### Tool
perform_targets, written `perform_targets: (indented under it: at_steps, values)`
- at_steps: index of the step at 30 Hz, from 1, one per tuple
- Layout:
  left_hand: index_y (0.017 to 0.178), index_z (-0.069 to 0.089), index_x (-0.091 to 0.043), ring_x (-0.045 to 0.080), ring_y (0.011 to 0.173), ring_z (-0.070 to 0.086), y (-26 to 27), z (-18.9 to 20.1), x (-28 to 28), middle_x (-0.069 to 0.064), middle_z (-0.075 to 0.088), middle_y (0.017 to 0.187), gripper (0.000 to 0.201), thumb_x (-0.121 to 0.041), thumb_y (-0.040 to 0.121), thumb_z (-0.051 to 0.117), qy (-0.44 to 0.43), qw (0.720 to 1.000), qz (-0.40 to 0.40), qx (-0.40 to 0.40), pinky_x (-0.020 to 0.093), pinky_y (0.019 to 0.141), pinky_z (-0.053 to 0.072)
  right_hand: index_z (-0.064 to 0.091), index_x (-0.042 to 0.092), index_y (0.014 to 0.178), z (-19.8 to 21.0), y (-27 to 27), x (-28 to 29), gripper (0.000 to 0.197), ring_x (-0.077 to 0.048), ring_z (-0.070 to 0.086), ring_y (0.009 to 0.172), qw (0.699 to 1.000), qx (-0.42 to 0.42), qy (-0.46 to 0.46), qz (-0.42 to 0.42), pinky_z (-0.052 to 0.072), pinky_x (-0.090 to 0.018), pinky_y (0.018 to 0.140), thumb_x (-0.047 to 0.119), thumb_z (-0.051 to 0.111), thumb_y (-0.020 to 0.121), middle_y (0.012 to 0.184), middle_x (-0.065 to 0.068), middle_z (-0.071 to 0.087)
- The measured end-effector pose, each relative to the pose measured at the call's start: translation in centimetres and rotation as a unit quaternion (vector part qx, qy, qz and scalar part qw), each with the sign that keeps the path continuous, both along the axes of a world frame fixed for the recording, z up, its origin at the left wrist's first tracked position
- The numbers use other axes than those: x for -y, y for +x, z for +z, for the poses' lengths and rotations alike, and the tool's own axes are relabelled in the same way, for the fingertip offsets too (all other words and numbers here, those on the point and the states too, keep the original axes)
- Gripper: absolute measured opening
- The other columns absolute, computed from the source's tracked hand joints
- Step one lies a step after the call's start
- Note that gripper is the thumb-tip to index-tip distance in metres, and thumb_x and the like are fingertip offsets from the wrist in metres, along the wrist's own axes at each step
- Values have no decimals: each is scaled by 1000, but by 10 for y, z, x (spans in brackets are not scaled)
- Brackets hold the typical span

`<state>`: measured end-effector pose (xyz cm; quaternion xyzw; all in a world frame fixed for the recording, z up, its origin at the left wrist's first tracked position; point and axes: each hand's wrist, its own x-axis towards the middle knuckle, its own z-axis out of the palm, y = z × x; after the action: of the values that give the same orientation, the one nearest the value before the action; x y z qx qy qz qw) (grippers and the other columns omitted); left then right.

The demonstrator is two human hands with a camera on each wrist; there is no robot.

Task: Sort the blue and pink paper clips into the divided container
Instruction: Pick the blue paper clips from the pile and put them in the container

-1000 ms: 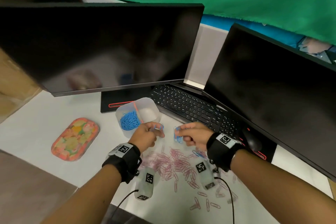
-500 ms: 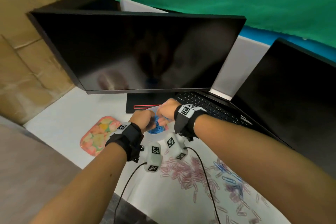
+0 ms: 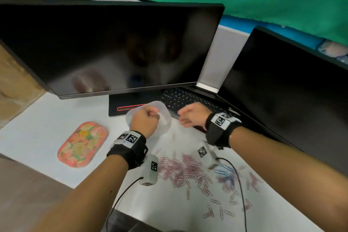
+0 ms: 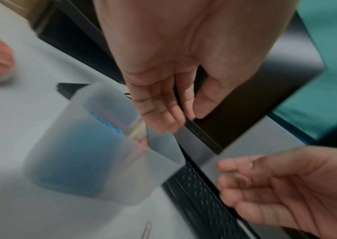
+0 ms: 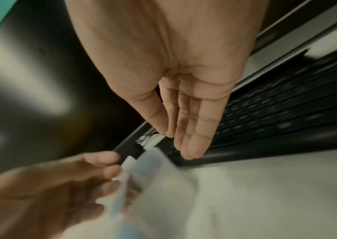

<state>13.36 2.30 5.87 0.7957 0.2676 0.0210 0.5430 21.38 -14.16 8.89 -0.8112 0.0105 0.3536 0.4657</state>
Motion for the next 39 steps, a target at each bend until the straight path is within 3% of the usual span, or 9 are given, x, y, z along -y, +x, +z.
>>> perform_targets:
  at_steps: [2, 4, 7, 10, 16, 21, 29, 34, 39]
  values:
    - [74, 63, -28, 16, 75, 63, 2, -3, 24, -8, 65, 78, 24, -9, 85, 55, 43, 995, -94, -2, 23, 76, 51, 68, 10, 92, -12, -6, 46, 16, -20, 65, 72, 996, 41, -78, 11, 56, -26, 65, 2, 55, 88, 86, -14, 70]
    - [73, 65, -25, 16, 72, 62, 1, -9, 50, -7, 65, 73, 24, -6, 83, 55, 78, 981, -178, -16, 18, 69, 47, 67, 19, 84, -26, -16, 88, 20, -16, 63, 67, 986, 70, -143, 38, 54, -27, 63, 4, 54, 87, 75, -4, 69]
    - [81, 69, -22, 18, 79, 65, -1, -23, 87, -5, 67, 81, 19, -9, 82, 55, 124, 950, -285, -37, 18, 70, 46, 63, 26, 67, -46, -35, 135, 25, -14, 60, 65, 968, 91, -226, 54, 50, -26, 68, 8, 57, 83, 68, 6, 65]
    - [96, 68, -22, 17, 89, 63, -2, -42, 118, -4, 67, 96, 20, -12, 84, 55, 185, 901, -387, -65, 19, 73, 43, 61, 28, 63, -68, -55, 166, 27, -17, 65, 80, 949, 117, -287, 60, 50, -21, 75, 5, 54, 76, 81, 4, 69]
    - [123, 59, -24, 23, 111, 58, -3, -72, 163, 2, 56, 123, 35, -20, 90, 50, 303, 808, -494, -105, 34, 93, 50, 66, 18, 102, -93, -87, 188, 24, -23, 61, 100, 940, 132, -291, 118, 51, -29, 87, 9, 57, 82, 108, -5, 63]
    - [116, 61, -20, 25, 104, 59, -6, -83, 173, 3, 54, 114, 28, -23, 92, 48, 368, 790, -480, -94, 38, 86, 53, 62, 19, 108, -103, -90, 189, 28, -25, 59, 100, 932, 157, -292, 148, 49, -30, 86, 7, 50, 85, 112, -5, 61]
    - [103, 62, -13, 25, 97, 61, -5, -81, 168, 5, 58, 108, 19, -20, 89, 52, 359, 814, -445, -105, 35, 81, 54, 66, 15, 103, -104, -82, 198, 25, -21, 60, 101, 957, 142, -223, 121, 50, -29, 89, 7, 48, 88, 113, -5, 63]
    - [78, 55, -24, 21, 86, 63, -4, -76, 165, 1, 67, 89, 15, -12, 85, 50, 231, 892, -368, -122, 29, 76, 53, 64, 16, 89, -96, -72, 206, 23, -13, 61, 78, 988, 84, -128, 22, 43, -14, 63, 2, 46, 85, 83, 4, 64]
    - [97, 60, -26, 13, 73, 63, -5, -72, 173, -4, 65, 71, 25, -8, 86, 48, 98, 933, -324, -120, 23, 70, 50, 62, 14, 92, -92, -70, 208, 22, -14, 55, 60, 997, -22, 7, -71, 45, -24, 56, -4, 51, 84, 79, -8, 66]
